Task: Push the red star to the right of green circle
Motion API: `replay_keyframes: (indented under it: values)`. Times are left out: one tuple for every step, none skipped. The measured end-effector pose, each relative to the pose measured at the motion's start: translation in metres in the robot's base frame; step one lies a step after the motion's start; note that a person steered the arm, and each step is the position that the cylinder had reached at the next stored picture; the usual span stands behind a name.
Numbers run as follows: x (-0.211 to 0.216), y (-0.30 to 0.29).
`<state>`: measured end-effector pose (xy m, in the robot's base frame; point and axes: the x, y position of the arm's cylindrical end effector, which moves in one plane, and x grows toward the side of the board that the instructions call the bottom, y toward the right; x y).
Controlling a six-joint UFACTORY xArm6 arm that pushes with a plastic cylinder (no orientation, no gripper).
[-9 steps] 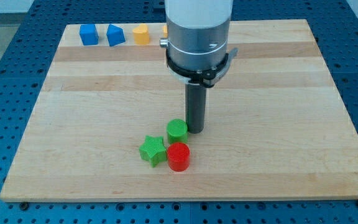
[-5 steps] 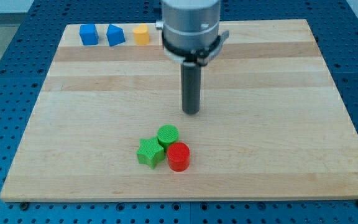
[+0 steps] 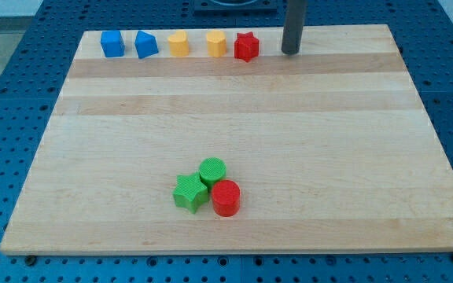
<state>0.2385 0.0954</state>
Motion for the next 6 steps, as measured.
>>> replay_keyframes:
  values:
    - [-0.037,-0.015]
    - [-0.046,-0.041]
    - [-0.045,-0.069]
    - [-0.041,-0.085]
    - [-0.023,-0.086]
    - [0.004,-0.086]
